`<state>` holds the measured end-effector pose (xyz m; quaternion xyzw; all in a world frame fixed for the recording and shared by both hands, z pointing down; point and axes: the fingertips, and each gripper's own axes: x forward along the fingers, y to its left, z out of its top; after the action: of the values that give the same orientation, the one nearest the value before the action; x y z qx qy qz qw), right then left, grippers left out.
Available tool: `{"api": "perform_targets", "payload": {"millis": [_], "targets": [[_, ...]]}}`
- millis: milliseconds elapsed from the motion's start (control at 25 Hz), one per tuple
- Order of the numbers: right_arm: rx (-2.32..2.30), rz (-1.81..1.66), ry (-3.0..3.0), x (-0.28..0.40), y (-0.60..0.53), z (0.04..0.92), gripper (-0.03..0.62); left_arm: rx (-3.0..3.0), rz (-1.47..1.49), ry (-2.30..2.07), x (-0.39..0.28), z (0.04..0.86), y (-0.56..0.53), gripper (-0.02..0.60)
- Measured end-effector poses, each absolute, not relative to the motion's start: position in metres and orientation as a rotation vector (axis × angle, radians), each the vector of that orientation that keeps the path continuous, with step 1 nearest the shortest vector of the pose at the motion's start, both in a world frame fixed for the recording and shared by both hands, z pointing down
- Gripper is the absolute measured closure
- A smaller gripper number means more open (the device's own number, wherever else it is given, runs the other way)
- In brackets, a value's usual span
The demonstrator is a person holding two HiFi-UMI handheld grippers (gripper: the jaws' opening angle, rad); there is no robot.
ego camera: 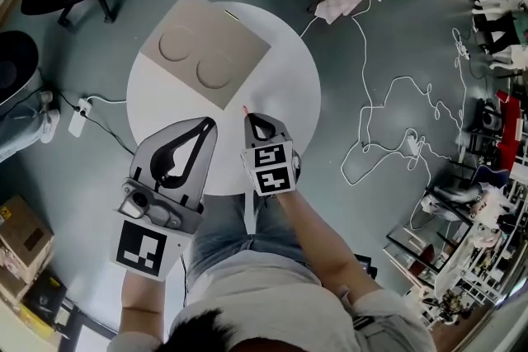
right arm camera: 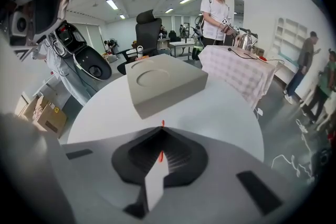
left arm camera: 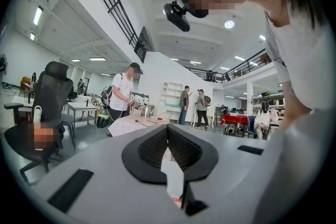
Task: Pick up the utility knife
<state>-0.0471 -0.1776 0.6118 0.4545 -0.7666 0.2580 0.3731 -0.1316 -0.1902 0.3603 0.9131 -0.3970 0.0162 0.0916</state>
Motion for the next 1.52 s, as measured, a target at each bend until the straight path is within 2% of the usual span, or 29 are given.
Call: {"api": "perform_targets", "payload": {"millis": [1160, 1520], "targets": [[0.879, 0.292, -2.725, -0.016, -0.162, 0.340, 0.588, 2.569, 0.007, -1.626, -0.070, 0.295, -0.144, 0.572], [0.696, 0.172, -2.905, 0.010, -0.145, 0.289, 0.588, 2.497, -0.022, -1.795, -0.039, 0.279, -0.131, 0.572]]}}
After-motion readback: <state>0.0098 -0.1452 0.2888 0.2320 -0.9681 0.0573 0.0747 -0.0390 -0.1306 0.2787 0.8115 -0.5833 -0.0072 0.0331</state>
